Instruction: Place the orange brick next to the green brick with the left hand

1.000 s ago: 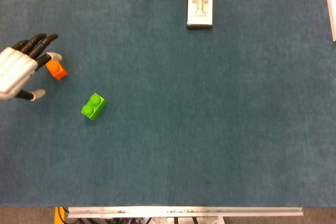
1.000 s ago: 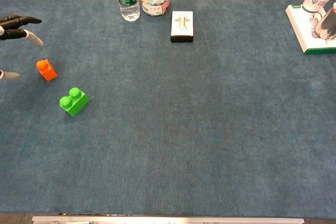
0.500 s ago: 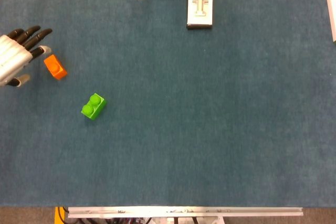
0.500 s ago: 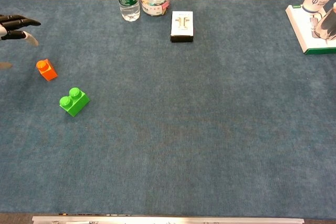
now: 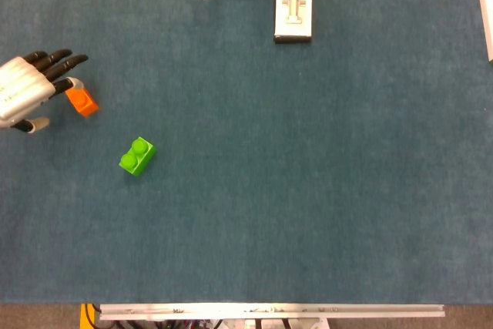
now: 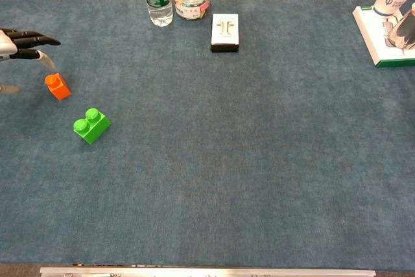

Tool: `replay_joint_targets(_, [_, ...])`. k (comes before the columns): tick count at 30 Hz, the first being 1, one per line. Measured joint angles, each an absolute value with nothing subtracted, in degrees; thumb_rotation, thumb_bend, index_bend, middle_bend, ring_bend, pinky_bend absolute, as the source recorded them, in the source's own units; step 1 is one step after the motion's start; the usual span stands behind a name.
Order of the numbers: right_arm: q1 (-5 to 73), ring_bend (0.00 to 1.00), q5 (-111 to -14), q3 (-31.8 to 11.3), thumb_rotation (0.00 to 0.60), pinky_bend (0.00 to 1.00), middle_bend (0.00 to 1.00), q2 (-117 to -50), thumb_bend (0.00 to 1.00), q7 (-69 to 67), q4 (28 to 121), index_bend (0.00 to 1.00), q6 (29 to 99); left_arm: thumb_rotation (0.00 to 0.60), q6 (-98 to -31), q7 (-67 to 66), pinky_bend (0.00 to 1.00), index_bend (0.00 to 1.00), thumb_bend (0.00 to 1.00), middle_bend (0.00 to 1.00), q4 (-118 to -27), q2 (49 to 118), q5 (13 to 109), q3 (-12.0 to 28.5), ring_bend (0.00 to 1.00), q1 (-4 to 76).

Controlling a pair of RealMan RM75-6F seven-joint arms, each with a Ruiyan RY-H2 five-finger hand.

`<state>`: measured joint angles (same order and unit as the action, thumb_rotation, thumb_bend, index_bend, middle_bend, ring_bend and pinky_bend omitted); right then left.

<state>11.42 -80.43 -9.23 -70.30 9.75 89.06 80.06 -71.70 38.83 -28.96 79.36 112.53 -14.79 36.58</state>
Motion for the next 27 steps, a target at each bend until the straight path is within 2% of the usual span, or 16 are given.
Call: replay_joint_targets(27, [13.11,0.42,-75.91,-10.34,0.6,0.46,0.55,-72.13,0.43,10.86,87.37,0.63,78.02,0.6,-71.78,45.41,0.19,0.23,0.25,0.0,-13.42,88.14,113.6,-20.6,0.0,40.09])
